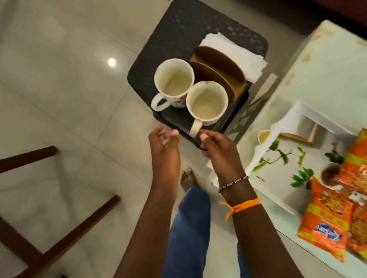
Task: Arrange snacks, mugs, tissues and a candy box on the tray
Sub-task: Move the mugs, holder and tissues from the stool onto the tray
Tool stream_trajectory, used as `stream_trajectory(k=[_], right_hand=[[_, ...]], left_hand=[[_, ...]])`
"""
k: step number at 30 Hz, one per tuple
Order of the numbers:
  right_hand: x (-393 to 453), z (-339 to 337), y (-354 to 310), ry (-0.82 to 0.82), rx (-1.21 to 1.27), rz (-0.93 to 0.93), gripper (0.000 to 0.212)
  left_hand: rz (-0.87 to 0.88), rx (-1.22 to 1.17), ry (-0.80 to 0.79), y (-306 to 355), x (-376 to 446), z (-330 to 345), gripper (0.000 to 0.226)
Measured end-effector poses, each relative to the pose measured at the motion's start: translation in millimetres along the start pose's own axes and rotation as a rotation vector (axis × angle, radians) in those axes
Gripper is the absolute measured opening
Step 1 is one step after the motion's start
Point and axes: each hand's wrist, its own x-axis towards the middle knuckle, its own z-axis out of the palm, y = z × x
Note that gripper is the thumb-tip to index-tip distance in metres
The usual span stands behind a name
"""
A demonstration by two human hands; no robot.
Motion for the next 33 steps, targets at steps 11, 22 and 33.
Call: stream_trajectory(k=[11,22,33], right_hand=[[21.9,41.6,-2.3,0.25,-0.031,0.027,0.016],[-30.2,-1.2,25.4,0.382,0.067,-0.04,0.017],[-92.7,-123.5,95.0,0.532,0.224,-0.039,0.012]], left_hand=[[0.178,0.38,-0.1,36.8,84.5,-6.0,0.024],[0.263,0.309,-0.158,-5.1,25.2,-18.5,0.023],[0.228,0.39,-0.438,-70.5,-88.0,39.4,0.026]])
